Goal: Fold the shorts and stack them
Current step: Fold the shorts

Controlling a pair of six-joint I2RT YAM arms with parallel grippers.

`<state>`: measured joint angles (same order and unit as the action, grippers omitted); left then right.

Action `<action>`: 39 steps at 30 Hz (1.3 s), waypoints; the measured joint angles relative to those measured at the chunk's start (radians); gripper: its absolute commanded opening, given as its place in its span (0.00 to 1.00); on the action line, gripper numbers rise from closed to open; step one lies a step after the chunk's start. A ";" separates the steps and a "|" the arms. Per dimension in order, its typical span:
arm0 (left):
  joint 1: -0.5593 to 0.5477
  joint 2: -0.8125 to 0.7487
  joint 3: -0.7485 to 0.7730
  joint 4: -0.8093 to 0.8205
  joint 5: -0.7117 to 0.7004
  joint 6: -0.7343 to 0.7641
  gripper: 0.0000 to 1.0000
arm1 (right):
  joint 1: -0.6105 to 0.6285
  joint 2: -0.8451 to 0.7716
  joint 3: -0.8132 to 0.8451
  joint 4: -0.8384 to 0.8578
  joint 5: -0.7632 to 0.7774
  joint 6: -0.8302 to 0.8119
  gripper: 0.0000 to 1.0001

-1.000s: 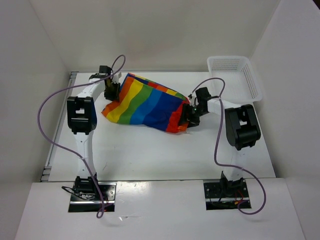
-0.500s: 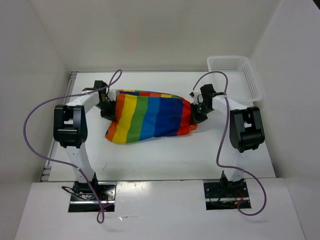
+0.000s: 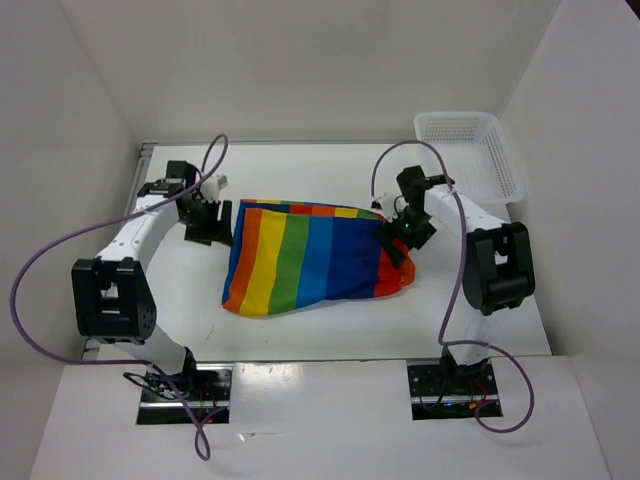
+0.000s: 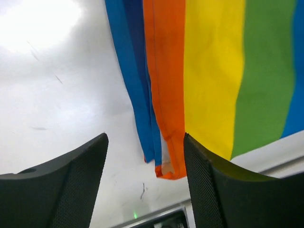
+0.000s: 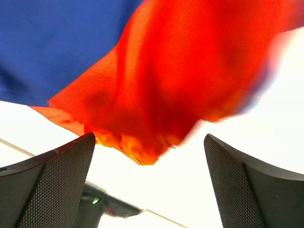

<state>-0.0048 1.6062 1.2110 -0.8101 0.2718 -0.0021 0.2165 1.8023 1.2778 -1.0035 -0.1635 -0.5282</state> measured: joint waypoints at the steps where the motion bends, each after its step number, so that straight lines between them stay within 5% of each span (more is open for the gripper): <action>1: 0.005 -0.013 0.026 0.011 -0.004 -0.001 0.73 | 0.000 -0.014 0.024 0.006 0.006 -0.005 1.00; 8: -0.022 0.220 0.341 0.131 0.024 -0.002 0.71 | 0.000 -0.108 0.175 0.179 0.021 0.007 1.00; 17: -0.068 0.520 0.448 0.159 0.043 -0.002 0.69 | -0.004 0.047 0.218 0.249 -0.001 0.069 0.96; 27: -0.098 0.534 0.472 0.174 0.072 -0.004 0.03 | -0.017 0.098 0.224 0.262 -0.014 0.089 0.85; 39: -0.104 0.484 0.473 0.163 0.082 -0.002 0.00 | -0.019 0.108 0.218 0.280 -0.017 0.058 0.72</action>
<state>-0.1089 2.0907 1.6836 -0.6468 0.3534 -0.0044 0.1978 1.9102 1.4960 -0.7238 -0.1806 -0.4706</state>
